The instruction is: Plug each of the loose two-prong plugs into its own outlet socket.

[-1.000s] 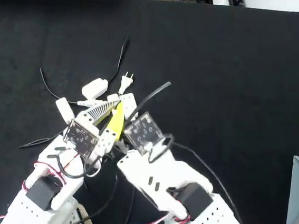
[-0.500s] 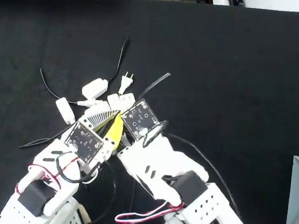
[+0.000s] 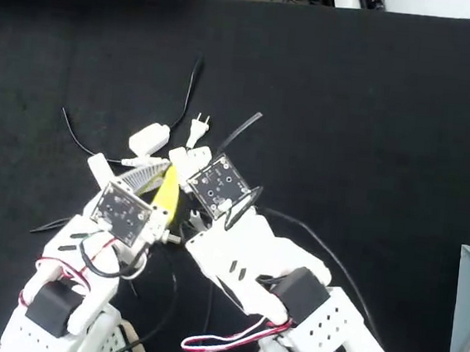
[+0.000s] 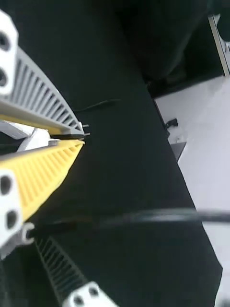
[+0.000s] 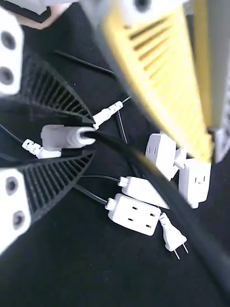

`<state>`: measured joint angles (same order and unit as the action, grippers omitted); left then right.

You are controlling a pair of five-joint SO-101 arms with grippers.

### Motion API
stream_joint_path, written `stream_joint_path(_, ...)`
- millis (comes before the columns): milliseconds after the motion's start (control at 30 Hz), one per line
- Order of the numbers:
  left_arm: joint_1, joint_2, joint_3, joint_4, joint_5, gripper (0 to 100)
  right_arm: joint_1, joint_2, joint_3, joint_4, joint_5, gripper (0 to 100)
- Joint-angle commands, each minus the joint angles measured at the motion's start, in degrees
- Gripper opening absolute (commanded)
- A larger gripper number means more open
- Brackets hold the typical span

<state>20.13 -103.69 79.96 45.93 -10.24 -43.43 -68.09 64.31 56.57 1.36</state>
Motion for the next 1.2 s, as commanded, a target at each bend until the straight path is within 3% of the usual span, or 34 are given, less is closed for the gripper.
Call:
stream_joint_path(0,-2.42,-0.44,-3.03,-0.26,0.00,4,0.00,0.31,-3.91,0.53,0.18,1.2)
stream_joint_path(233,2.24,-0.44,-3.30,-0.18,-0.35,4,-7.56,0.31,-3.91,0.44,0.09,1.2)
stream_joint_path(633,11.82,-0.44,-7.96,7.30,-4.48,4,-7.38,0.31,-4.97,0.88,0.26,1.2)
stream_joint_path(767,3.56,-0.44,-7.69,7.12,-4.31,4,-6.07,0.31,-5.14,2.11,0.09,1.2)
stream_joint_path(967,-12.09,-0.26,-6.99,7.12,-1.23,4,6.68,0.75,-4.97,1.58,0.00,1.2)
stream_joint_path(1167,-20.35,0.18,-3.82,7.38,-1.14,4,14.86,0.84,-2.42,0.79,-2.46,1.3)
